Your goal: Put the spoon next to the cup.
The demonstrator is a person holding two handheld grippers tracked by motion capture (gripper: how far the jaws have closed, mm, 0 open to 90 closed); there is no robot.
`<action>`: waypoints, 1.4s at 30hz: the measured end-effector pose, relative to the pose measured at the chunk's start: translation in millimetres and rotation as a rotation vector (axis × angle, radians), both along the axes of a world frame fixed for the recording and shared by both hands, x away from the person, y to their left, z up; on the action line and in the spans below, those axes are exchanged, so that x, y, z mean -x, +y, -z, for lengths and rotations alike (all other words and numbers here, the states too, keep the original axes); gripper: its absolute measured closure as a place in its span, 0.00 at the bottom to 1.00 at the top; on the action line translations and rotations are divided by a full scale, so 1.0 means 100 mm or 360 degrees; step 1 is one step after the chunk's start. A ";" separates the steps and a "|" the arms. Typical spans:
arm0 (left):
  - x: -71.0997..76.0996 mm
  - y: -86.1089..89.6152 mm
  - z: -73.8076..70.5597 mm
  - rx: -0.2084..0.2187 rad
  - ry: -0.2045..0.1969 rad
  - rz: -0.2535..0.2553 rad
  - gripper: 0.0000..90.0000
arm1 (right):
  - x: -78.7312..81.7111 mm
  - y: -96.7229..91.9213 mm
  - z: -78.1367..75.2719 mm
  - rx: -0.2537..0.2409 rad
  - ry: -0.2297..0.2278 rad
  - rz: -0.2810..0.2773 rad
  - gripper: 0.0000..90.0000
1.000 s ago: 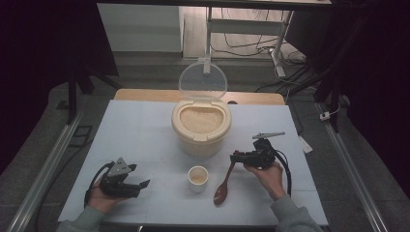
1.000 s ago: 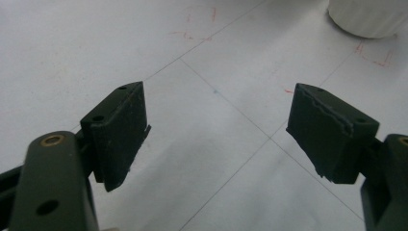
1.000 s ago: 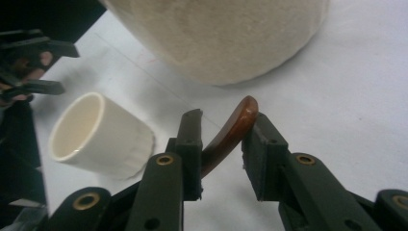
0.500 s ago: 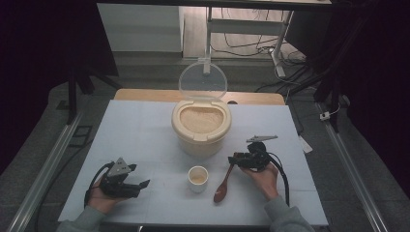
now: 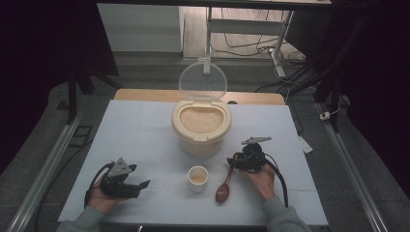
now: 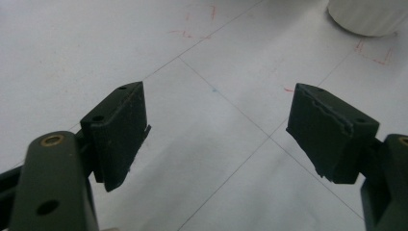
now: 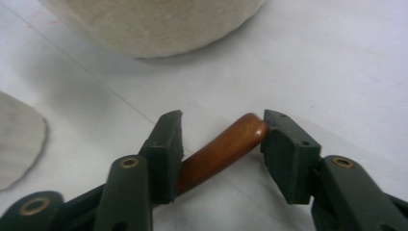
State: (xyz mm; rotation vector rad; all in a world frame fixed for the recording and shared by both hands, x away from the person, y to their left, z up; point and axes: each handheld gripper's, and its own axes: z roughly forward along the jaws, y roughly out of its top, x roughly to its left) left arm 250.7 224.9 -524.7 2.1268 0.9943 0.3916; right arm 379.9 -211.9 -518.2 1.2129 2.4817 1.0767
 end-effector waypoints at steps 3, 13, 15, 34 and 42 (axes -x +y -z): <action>0.00 0.00 0.00 0.0002 -0.0001 0.0000 0.24 | 0.01 -0.04 -0.04 -0.0020 -0.0038 0.0060 0.51; 0.00 0.01 0.00 0.0003 -0.0004 -0.0001 0.24 | 0.29 -0.35 -0.27 -0.0144 -0.0201 -0.0029 0.51; 0.00 0.01 -0.01 0.0007 -0.0005 -0.0004 0.24 | 0.37 -0.43 -0.29 -0.0144 -0.0220 -0.0055 0.51; 0.00 0.01 -0.02 0.0047 0.0000 -0.0017 0.23 | 0.85 -0.93 -0.30 -0.0138 -0.0314 -0.0159 0.51; 0.00 0.01 -0.02 0.0054 0.0001 -0.0017 0.23 | 0.87 -0.96 -0.27 -0.0125 -0.0332 -0.0166 0.51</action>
